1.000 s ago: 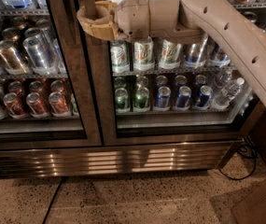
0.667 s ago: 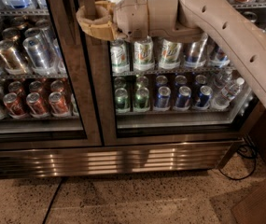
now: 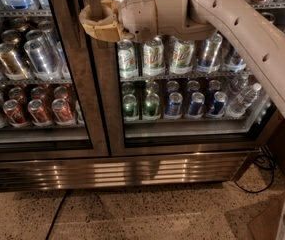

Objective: Open right fridge door

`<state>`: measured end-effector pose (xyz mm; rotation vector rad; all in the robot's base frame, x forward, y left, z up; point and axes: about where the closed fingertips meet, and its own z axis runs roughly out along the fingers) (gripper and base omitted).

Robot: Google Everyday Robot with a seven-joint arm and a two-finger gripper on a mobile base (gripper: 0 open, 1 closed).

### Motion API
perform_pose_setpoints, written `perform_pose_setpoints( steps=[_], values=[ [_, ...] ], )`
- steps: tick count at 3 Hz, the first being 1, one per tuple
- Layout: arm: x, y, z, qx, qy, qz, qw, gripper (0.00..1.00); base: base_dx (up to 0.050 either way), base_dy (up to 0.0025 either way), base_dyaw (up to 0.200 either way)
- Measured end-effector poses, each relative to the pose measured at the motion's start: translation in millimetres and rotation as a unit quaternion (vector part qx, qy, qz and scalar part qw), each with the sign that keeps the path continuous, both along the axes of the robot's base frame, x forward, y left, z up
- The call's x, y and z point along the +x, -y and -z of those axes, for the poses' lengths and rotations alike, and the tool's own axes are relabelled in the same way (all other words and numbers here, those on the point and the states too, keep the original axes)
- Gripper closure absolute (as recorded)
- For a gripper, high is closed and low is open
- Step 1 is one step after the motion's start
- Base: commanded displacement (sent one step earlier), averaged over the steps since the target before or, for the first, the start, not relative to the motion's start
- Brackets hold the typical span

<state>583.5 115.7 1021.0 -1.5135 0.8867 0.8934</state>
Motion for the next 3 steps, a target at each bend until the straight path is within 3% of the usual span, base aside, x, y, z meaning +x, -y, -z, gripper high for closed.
perform_pose_setpoints(
  steps=[1,2,3],
  values=[
    [19,-1,7,-0.002,0.000,-0.004,1.0000,1.00,0.000,0.00000,0.000],
    [18,-14,7,-0.002,0.000,-0.004,1.0000,1.00,-0.050,0.00104,-0.007],
    [18,-14,7,-0.002,0.000,-0.004,1.0000,1.00,0.000,0.00000,0.000]
  ],
)
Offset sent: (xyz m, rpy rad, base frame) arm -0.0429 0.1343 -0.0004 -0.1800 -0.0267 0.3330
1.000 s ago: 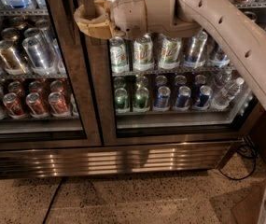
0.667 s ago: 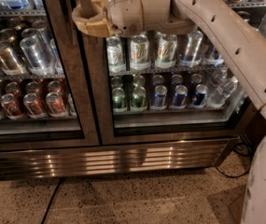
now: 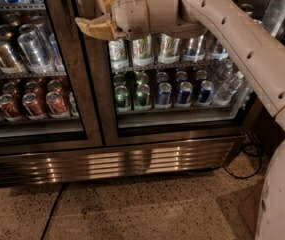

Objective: Open right fridge door

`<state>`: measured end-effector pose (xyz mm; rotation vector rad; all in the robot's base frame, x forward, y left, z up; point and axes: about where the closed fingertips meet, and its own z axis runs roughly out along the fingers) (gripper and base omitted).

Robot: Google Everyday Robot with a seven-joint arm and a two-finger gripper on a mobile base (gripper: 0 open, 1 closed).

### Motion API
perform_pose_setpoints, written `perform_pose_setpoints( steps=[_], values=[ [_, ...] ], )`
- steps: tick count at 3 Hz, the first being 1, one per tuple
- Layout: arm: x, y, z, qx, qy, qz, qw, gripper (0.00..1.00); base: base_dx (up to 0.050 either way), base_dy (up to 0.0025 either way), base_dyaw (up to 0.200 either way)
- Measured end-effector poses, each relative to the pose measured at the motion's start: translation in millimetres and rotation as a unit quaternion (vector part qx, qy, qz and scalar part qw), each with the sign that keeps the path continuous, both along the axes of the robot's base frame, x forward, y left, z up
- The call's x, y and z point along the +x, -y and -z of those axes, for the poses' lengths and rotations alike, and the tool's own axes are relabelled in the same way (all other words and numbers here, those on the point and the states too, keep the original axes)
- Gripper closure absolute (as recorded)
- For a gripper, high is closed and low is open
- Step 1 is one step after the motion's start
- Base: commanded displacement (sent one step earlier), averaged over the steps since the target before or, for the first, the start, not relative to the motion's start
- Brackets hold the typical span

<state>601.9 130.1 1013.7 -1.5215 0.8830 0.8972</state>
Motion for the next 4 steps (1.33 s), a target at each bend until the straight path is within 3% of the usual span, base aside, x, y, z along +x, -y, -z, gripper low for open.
perform_pose_setpoints(
  steps=[1,2,4],
  values=[
    [0.0,0.0,0.0,0.000,0.000,0.000,1.0000,0.89,0.000,0.00000,0.000],
    [0.0,0.0,0.0,0.000,0.000,0.000,1.0000,0.71,0.000,0.00000,0.000],
    [-3.3,-1.9,0.2,-0.007,0.000,-0.009,0.9999,0.24,0.000,0.00000,0.000]
  ],
)
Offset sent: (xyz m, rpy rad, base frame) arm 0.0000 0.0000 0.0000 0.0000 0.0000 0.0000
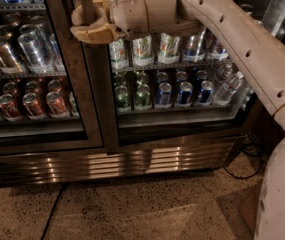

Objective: Open right fridge door

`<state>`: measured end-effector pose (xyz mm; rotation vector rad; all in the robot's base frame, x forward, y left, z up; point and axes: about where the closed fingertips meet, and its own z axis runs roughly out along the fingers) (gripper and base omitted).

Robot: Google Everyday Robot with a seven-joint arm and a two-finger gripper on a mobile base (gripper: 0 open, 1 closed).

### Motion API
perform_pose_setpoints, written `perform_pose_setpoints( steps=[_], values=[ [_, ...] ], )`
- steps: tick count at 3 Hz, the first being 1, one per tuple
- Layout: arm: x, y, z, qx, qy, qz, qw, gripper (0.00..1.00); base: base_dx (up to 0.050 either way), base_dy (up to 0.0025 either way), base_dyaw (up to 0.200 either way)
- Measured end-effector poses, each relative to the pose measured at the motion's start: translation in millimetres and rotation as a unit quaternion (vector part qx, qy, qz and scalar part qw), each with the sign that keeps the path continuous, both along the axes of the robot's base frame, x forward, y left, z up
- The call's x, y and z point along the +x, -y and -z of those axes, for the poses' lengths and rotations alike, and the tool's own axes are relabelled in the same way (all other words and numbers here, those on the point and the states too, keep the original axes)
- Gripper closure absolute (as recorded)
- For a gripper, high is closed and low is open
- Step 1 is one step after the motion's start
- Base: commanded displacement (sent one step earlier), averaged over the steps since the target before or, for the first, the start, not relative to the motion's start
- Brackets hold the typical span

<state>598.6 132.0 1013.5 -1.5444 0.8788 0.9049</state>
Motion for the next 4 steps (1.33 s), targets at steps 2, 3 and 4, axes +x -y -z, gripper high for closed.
perform_pose_setpoints(
  steps=[2,3,4],
  values=[
    [-0.1,-3.0,5.7,-0.031,-0.002,-0.017,0.9994,0.58,0.000,0.00000,0.000],
    [-0.6,1.1,4.3,-0.031,-0.002,-0.017,0.9994,0.82,0.000,0.00000,0.000],
    [-1.7,1.6,2.1,-0.032,-0.002,-0.017,0.9994,1.00,0.000,0.00000,0.000]
  ],
)
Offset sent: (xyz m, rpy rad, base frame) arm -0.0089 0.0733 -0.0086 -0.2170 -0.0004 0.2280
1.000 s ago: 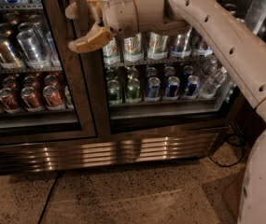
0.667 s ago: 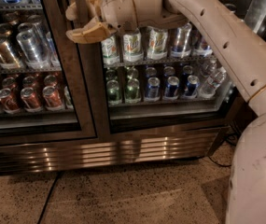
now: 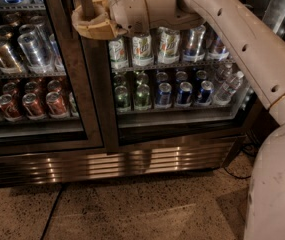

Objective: Open right fridge door

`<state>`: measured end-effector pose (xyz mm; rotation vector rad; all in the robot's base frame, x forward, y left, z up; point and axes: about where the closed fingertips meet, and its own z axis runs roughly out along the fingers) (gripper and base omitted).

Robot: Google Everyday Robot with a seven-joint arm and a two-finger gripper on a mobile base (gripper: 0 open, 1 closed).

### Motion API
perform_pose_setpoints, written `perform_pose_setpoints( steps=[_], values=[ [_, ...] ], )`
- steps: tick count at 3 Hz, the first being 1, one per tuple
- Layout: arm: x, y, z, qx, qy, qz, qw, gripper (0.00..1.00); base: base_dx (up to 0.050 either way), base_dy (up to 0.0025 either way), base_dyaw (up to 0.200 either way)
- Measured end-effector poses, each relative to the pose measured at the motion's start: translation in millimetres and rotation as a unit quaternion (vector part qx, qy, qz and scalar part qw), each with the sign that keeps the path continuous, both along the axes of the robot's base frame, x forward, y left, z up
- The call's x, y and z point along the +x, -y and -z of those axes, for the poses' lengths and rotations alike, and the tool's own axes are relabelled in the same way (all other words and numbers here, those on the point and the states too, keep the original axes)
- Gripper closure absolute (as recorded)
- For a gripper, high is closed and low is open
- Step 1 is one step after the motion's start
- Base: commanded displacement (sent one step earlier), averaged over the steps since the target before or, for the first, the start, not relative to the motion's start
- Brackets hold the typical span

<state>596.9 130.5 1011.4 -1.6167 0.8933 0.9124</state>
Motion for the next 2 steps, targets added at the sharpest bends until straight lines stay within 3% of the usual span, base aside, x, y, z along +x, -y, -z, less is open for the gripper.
perform_pose_setpoints(
  steps=[2],
  values=[
    [-1.9,-0.5,-0.3,-0.004,0.001,-0.006,1.0000,1.00,0.000,0.00000,0.000]
  ],
)
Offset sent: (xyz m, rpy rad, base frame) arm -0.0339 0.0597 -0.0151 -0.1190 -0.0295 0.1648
